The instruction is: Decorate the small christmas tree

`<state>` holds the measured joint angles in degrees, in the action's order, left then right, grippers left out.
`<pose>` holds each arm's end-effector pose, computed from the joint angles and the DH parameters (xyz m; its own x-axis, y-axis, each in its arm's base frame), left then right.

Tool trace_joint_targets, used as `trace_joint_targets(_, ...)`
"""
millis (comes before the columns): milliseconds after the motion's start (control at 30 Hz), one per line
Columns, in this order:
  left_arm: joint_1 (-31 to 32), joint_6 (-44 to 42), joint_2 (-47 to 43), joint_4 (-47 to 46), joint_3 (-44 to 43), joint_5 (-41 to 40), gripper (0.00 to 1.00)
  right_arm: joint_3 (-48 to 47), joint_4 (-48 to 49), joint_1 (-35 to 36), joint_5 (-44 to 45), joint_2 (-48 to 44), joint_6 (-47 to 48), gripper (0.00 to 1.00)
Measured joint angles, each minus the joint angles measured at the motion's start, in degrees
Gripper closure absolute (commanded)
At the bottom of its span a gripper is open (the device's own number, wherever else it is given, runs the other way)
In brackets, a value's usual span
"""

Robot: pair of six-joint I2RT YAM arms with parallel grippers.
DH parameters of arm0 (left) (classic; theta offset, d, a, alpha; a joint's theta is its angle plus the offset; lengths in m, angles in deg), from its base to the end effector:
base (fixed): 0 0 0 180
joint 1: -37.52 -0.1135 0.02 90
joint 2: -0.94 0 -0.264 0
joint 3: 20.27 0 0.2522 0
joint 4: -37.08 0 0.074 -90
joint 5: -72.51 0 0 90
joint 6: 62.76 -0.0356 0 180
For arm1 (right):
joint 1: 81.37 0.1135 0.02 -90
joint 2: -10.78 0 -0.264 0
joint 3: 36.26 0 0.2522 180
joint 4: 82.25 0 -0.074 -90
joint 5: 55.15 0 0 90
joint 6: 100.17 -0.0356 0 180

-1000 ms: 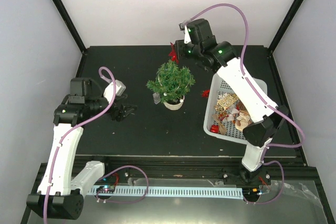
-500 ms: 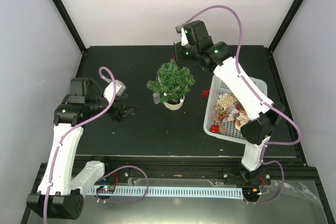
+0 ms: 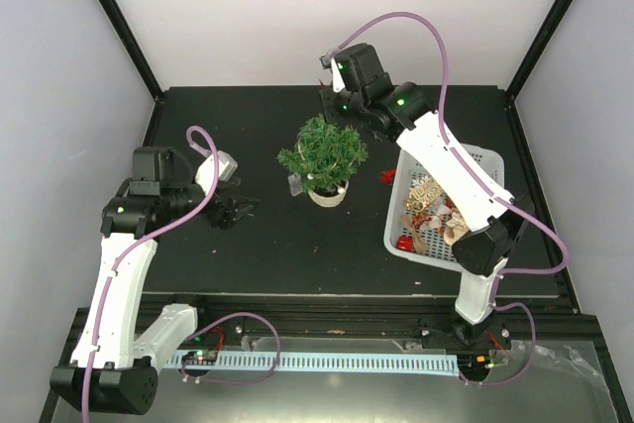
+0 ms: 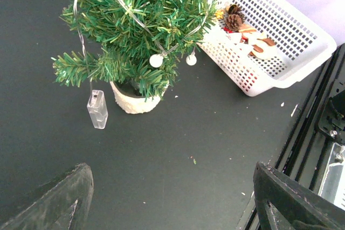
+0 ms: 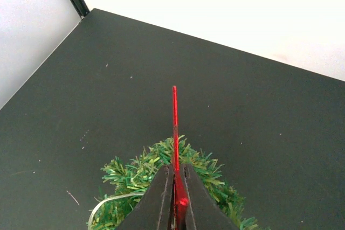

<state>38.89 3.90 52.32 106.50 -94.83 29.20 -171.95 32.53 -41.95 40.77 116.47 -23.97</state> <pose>0.1545 -0.0296 0.3480 -0.4571 0.2828 -0.8433 0.7631 0.6117 -0.2085 0.3107 0.2506 0.4307 -0.5678 -0.1596 -0.8076 -0.4439 0.8855 0.1371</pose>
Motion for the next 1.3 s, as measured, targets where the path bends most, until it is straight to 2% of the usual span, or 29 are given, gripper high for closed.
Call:
trace_joint_targets(300, 0.0, 0.0, 0.0, 0.0, 0.0, 0.0, 0.18, -0.2, -1.1, 2.6, 3.3, 0.5, 1.0, 0.93)
trace_joint_targets(800, 0.0, 0.0, -0.9, 0.0, 0.0, 0.0, 0.18, -0.4, -1.7, 2.9, 5.5, 1.0, 1.5, 0.91)
trace_joint_targets(1300, 0.0, 0.0, -1.3, -0.2, 0.3, 0.0, 0.18, -1.2, -2.7, 2.9, 5.0, 1.0, 1.4, 0.66)
